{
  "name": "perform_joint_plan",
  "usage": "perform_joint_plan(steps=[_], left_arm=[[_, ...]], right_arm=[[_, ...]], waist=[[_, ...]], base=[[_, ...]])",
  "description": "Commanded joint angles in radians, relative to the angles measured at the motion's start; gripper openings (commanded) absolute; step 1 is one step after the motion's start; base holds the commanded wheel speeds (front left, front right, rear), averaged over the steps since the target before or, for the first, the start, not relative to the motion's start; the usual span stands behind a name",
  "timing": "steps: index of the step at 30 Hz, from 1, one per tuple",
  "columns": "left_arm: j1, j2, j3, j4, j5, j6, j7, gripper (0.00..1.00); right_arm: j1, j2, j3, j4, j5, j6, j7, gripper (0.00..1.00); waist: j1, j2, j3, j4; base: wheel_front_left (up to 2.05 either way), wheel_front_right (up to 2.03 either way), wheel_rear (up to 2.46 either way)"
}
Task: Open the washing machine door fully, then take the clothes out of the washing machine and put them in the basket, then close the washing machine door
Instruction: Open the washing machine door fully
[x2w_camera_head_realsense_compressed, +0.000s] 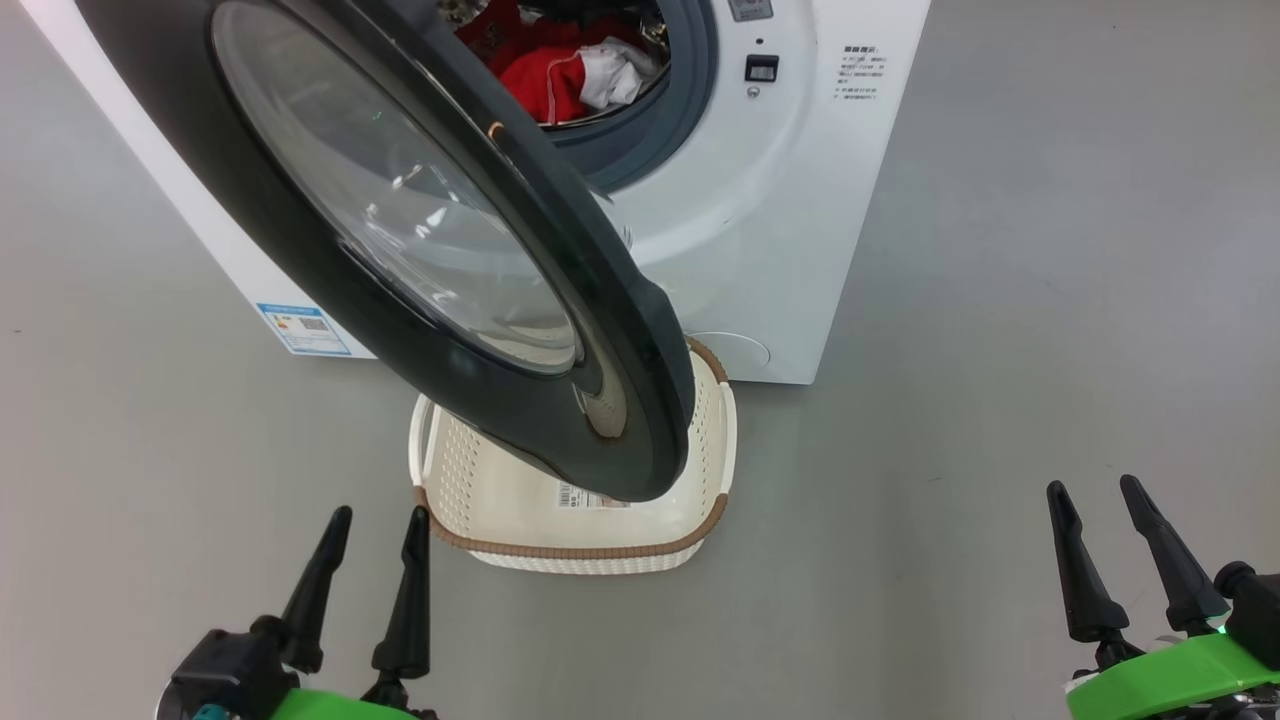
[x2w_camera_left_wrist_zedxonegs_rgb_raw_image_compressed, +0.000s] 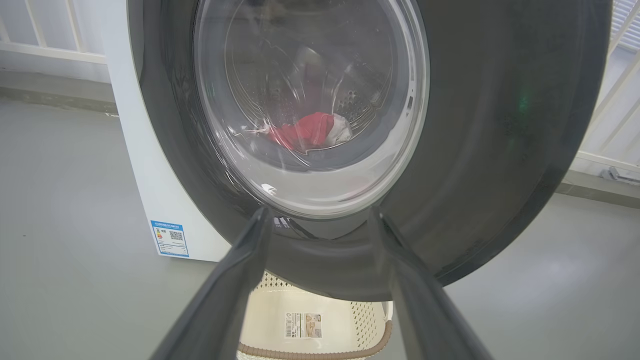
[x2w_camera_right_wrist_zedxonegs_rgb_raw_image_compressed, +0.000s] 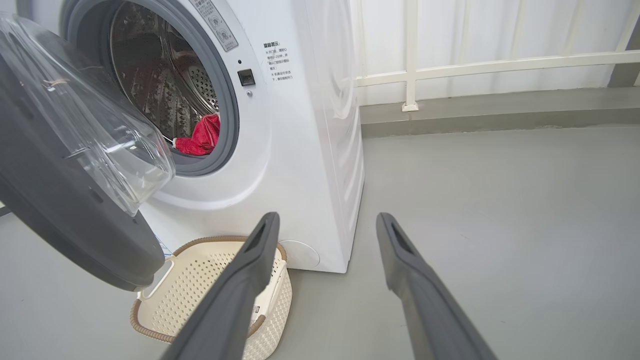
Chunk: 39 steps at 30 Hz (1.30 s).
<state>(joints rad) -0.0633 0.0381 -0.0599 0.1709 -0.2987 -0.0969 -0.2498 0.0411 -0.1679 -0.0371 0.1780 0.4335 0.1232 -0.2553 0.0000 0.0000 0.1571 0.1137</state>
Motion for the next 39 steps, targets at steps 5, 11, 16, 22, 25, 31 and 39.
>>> perform_joint_plan(steps=[5, 11, 16, 22, 25, 31, 39], left_arm=[[0.000, 0.012, 0.027, -0.031, 0.007, 0.005, -0.012, 1.00], [0.001, 0.012, 0.017, -0.033, 0.006, 0.008, -0.012, 1.00], [0.007, 0.012, 0.004, -0.036, 0.001, 0.014, -0.012, 1.00], [0.012, 0.012, -0.014, -0.039, -0.008, 0.016, -0.012, 1.00], [0.011, 0.012, -0.025, -0.044, -0.013, 0.019, -0.012, 1.00], [0.008, 0.012, -0.050, -0.050, -0.025, 0.025, -0.012, 1.00], [-0.006, 0.012, -0.088, -0.055, -0.046, 0.033, -0.012, 1.00]], right_arm=[[-0.001, -0.018, 0.017, -0.026, -0.010, 0.008, -0.006, 1.00], [-0.008, -0.019, 0.021, -0.021, -0.001, 0.008, -0.006, 1.00], [-0.033, -0.014, 0.040, -0.033, 0.049, 0.008, -0.006, 0.24], [-0.103, -0.026, 0.109, -0.053, 0.116, 0.008, -0.006, 0.00], [-0.153, -0.031, 0.149, -0.065, 0.148, 0.008, -0.006, 0.00], [-0.275, -0.035, 0.248, -0.050, 0.211, 0.008, -0.006, 0.00], [-0.429, -0.064, 0.398, 0.013, 0.302, 0.008, -0.006, 0.00]], waist=[[0.0000, 0.0000, -0.003, 0.000], [0.0000, 0.0000, -0.006, 0.008], [0.0000, 0.0000, -0.013, 0.020], [0.0000, 0.0000, -0.013, 0.042], [0.0000, 0.0000, -0.009, 0.055], [0.0000, 0.0000, -0.002, 0.082], [0.0000, 0.0000, 0.019, 0.128]], base=[[0.00, 0.00, 0.00], [0.00, 0.00, 0.00], [0.00, 0.00, 0.00], [0.00, 0.00, 0.00], [0.00, 0.00, 0.00], [0.00, 0.00, 0.00], [0.00, 0.00, 0.00]])
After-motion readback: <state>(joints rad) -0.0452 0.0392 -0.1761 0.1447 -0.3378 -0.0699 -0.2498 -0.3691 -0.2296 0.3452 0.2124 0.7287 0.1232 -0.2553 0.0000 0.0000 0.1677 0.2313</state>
